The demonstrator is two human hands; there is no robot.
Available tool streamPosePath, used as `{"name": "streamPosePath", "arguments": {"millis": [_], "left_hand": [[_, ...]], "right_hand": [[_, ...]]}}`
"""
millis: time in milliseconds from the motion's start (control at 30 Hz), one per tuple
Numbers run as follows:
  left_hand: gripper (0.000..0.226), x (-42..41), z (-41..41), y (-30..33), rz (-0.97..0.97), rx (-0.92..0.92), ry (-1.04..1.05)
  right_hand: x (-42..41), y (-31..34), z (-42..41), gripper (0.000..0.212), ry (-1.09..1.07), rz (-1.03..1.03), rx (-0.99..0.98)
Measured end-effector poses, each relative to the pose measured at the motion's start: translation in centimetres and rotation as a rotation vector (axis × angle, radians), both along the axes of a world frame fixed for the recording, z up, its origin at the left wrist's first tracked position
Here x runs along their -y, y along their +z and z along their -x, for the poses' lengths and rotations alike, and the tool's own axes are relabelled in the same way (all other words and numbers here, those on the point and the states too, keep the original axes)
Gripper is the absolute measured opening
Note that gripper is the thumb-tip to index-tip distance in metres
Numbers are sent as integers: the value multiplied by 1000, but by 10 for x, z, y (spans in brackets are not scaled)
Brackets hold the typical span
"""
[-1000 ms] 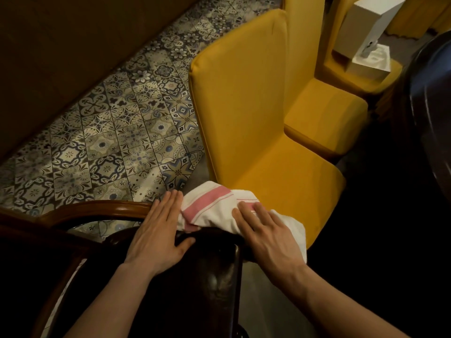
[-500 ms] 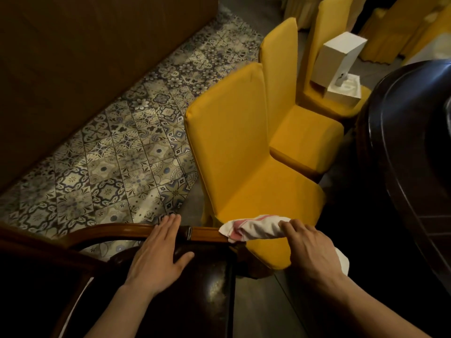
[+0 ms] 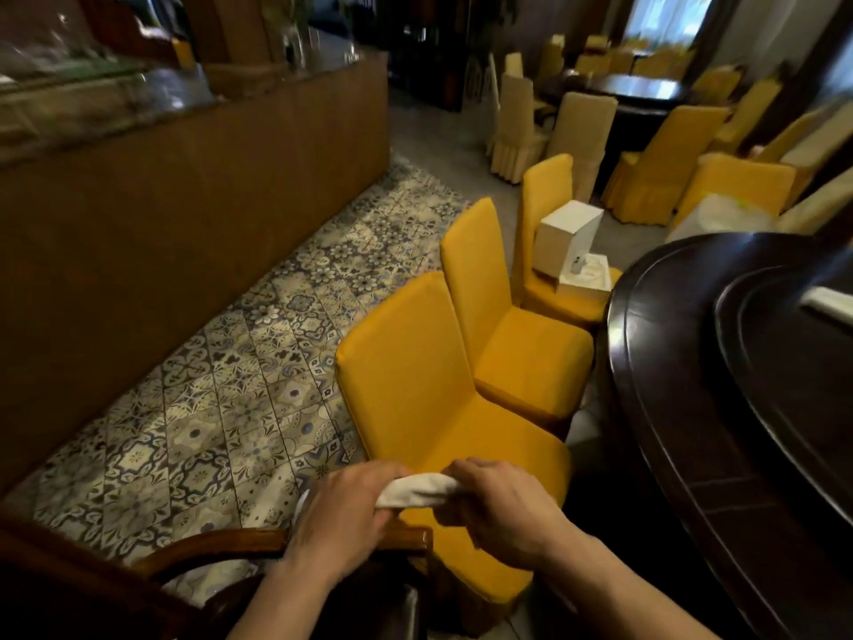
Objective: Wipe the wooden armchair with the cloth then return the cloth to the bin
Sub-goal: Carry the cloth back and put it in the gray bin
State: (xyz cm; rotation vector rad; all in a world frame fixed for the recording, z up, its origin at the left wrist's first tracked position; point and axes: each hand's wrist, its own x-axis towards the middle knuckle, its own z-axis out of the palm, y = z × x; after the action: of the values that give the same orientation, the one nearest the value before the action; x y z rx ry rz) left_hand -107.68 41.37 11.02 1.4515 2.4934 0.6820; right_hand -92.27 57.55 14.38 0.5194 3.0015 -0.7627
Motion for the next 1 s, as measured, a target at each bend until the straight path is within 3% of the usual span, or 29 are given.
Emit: {"name": "streamPosePath", "arguments": {"millis": [233,333,567,800,1000], "left_hand": [[43,-12,2,87,15,-174,7],[37,-8,3,112,63,-254,37],[40,42,21,155,54,-328,294],[41,157,18,201,141,-415,625],[36,276,-48,234,174,-442,900]], "right_hand": [[-14,59,-6,27,45,22,-67],[-18,77,8,16,35,-104,-105],[-8,125,78,22,230,-331,-292],[87,154,146,17,506,-318,-490],[208,177,154,22,773,-280,-585]]}}
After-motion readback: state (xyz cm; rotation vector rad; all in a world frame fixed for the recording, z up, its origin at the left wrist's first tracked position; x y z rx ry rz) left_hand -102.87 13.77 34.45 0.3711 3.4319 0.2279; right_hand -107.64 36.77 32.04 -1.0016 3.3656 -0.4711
